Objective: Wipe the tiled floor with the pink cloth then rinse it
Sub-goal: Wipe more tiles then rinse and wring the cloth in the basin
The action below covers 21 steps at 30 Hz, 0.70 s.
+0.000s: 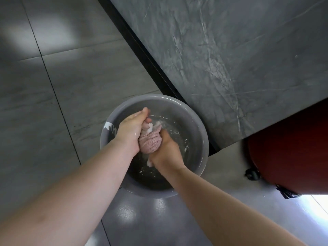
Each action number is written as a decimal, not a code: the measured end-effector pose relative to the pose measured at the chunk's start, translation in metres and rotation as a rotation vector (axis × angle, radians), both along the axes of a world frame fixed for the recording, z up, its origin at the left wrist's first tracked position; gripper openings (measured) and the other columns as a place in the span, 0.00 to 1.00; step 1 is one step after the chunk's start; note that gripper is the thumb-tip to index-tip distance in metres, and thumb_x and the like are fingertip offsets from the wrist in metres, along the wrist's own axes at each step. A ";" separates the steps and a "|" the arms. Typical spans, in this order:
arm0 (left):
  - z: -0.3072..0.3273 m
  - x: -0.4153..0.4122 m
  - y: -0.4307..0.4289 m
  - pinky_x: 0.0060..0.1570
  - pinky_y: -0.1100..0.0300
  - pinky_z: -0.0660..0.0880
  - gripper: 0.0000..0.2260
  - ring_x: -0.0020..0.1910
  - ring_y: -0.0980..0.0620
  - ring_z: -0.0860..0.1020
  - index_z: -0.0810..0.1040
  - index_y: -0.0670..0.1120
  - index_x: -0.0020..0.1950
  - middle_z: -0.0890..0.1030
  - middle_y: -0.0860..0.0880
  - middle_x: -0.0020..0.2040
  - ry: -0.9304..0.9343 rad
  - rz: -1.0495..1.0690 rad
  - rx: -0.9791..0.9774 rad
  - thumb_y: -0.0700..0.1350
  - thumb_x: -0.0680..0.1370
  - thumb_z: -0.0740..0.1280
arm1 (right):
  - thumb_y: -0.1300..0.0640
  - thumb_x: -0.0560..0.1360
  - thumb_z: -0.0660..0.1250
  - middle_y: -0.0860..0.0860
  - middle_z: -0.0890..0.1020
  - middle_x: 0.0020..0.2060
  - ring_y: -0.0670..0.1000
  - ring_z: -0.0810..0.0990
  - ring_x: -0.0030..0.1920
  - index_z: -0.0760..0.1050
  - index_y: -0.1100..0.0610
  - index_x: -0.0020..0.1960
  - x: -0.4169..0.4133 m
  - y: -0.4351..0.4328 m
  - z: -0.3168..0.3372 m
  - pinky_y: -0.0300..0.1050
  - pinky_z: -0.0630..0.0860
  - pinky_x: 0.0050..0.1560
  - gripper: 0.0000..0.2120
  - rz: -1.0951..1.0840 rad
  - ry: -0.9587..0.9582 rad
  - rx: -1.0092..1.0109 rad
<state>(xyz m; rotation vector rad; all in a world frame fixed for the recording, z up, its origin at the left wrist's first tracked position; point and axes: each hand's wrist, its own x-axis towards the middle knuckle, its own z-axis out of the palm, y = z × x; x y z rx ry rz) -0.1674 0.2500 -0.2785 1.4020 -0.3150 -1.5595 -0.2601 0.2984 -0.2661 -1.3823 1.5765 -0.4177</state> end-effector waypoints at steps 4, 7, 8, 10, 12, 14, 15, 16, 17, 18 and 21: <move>-0.007 0.003 0.002 0.38 0.57 0.77 0.18 0.29 0.53 0.77 0.72 0.45 0.30 0.77 0.49 0.27 0.005 -0.012 0.067 0.54 0.76 0.62 | 0.56 0.75 0.63 0.52 0.77 0.25 0.42 0.73 0.19 0.72 0.54 0.45 0.000 0.000 -0.005 0.29 0.71 0.26 0.02 0.154 -0.003 0.146; -0.008 -0.002 0.004 0.27 0.64 0.67 0.25 0.15 0.56 0.68 0.66 0.47 0.21 0.68 0.51 0.14 0.009 -0.065 0.049 0.53 0.77 0.59 | 0.58 0.74 0.64 0.49 0.76 0.26 0.42 0.75 0.21 0.72 0.52 0.36 -0.003 0.001 -0.012 0.32 0.75 0.33 0.08 0.193 0.027 0.146; -0.008 -0.003 0.004 0.27 0.63 0.65 0.27 0.14 0.56 0.65 0.65 0.48 0.18 0.66 0.51 0.13 0.029 -0.083 0.024 0.52 0.78 0.59 | 0.59 0.73 0.66 0.47 0.75 0.26 0.40 0.74 0.20 0.69 0.51 0.32 -0.005 0.001 -0.013 0.31 0.74 0.29 0.12 0.186 0.020 0.155; -0.009 -0.004 0.004 0.27 0.61 0.63 0.30 0.15 0.56 0.63 0.65 0.48 0.15 0.63 0.52 0.13 0.017 -0.133 -0.014 0.51 0.78 0.57 | 0.61 0.73 0.66 0.46 0.74 0.23 0.39 0.73 0.18 0.67 0.50 0.32 -0.008 -0.002 -0.012 0.30 0.71 0.24 0.15 0.153 -0.025 0.233; -0.009 -0.005 0.004 0.28 0.62 0.63 0.31 0.16 0.56 0.63 0.65 0.48 0.14 0.64 0.52 0.14 -0.015 -0.171 -0.012 0.51 0.78 0.56 | 0.63 0.74 0.64 0.48 0.74 0.16 0.40 0.72 0.15 0.68 0.55 0.35 -0.009 -0.004 -0.009 0.30 0.69 0.18 0.11 0.136 -0.085 0.337; -0.004 -0.004 0.005 0.32 0.60 0.68 0.27 0.21 0.55 0.68 0.67 0.49 0.17 0.68 0.52 0.17 -0.057 -0.203 -0.014 0.52 0.78 0.58 | 0.63 0.75 0.62 0.47 0.72 0.12 0.40 0.71 0.13 0.67 0.58 0.36 -0.011 -0.003 -0.006 0.30 0.63 0.14 0.09 0.119 -0.138 0.399; 0.001 -0.003 0.005 0.38 0.59 0.71 0.23 0.26 0.54 0.72 0.70 0.49 0.22 0.72 0.51 0.22 -0.084 -0.242 -0.021 0.51 0.77 0.60 | 0.64 0.75 0.62 0.47 0.71 0.11 0.40 0.70 0.13 0.67 0.57 0.35 -0.016 -0.001 -0.005 0.30 0.61 0.13 0.10 0.118 -0.169 0.413; 0.003 0.001 0.007 0.45 0.58 0.73 0.15 0.33 0.52 0.76 0.73 0.49 0.28 0.76 0.50 0.30 -0.088 -0.328 -0.078 0.50 0.75 0.63 | 0.64 0.74 0.62 0.47 0.72 0.12 0.41 0.68 0.12 0.67 0.57 0.35 -0.022 0.001 -0.004 0.30 0.59 0.13 0.11 0.114 -0.205 0.437; 0.010 0.003 0.009 0.49 0.58 0.74 0.06 0.39 0.52 0.77 0.74 0.49 0.35 0.77 0.50 0.37 -0.055 -0.387 -0.116 0.47 0.71 0.67 | 0.64 0.74 0.63 0.48 0.72 0.12 0.41 0.66 0.11 0.68 0.57 0.35 -0.029 0.001 0.001 0.30 0.58 0.13 0.10 0.077 -0.239 0.456; 0.012 0.007 0.012 0.49 0.62 0.74 0.10 0.42 0.54 0.77 0.74 0.50 0.42 0.77 0.50 0.42 -0.006 -0.456 -0.160 0.42 0.65 0.71 | 0.63 0.74 0.65 0.48 0.74 0.15 0.41 0.65 0.12 0.70 0.58 0.37 -0.037 0.000 0.003 0.30 0.58 0.14 0.08 0.035 -0.297 0.461; 0.021 0.016 0.026 0.48 0.67 0.75 0.27 0.49 0.58 0.76 0.69 0.53 0.55 0.75 0.52 0.50 0.132 -0.550 -0.284 0.32 0.59 0.62 | 0.61 0.68 0.70 0.55 0.82 0.35 0.49 0.80 0.31 0.68 0.61 0.60 -0.064 -0.002 0.008 0.39 0.75 0.31 0.23 -0.054 -0.613 0.395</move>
